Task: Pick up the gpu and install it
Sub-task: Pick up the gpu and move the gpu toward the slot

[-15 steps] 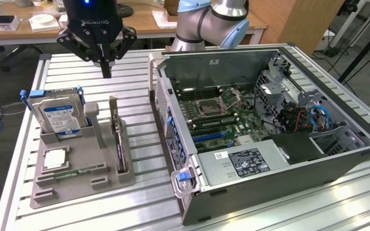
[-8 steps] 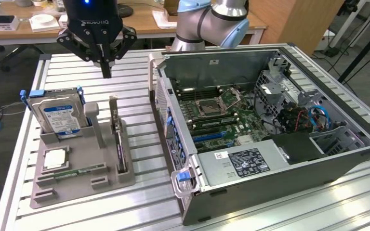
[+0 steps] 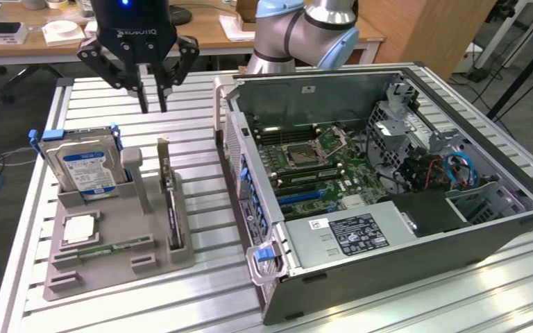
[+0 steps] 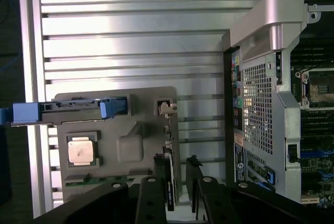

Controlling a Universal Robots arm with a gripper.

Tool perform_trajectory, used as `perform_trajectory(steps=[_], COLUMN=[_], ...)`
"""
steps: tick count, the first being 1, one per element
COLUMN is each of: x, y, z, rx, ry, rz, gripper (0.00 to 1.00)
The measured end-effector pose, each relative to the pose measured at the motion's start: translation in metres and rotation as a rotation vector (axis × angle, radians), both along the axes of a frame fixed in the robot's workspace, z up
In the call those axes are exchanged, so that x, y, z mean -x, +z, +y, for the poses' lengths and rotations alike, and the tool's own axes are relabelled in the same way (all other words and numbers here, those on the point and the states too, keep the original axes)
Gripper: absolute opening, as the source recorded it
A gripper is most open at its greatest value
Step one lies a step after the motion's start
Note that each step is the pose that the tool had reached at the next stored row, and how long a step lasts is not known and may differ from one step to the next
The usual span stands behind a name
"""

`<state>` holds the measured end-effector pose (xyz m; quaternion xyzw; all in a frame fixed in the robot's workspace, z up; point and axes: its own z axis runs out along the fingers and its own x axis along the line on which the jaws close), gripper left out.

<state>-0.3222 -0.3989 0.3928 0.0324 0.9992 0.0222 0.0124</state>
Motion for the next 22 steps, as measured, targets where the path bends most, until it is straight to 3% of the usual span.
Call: perform_trajectory(steps=[2, 5, 6, 15, 22], x=[0.0000, 0.0000, 0.0000, 0.0000, 0.0000], y=[0.0000, 0.0000, 0.0000, 0.0000, -0.0002], z=[0.0000, 0.0000, 0.0000, -0.0012, -0.0076], rx=[0.0000, 0.0001, 0.0000, 0.0010, 0.0026], ry=[0.000, 0.000, 0.000, 0.000, 0.000], rz=[0.0000, 0.0000, 0.0000, 0.0001, 0.0000], gripper=[0.41, 0.47, 0.53, 0.53, 0.53])
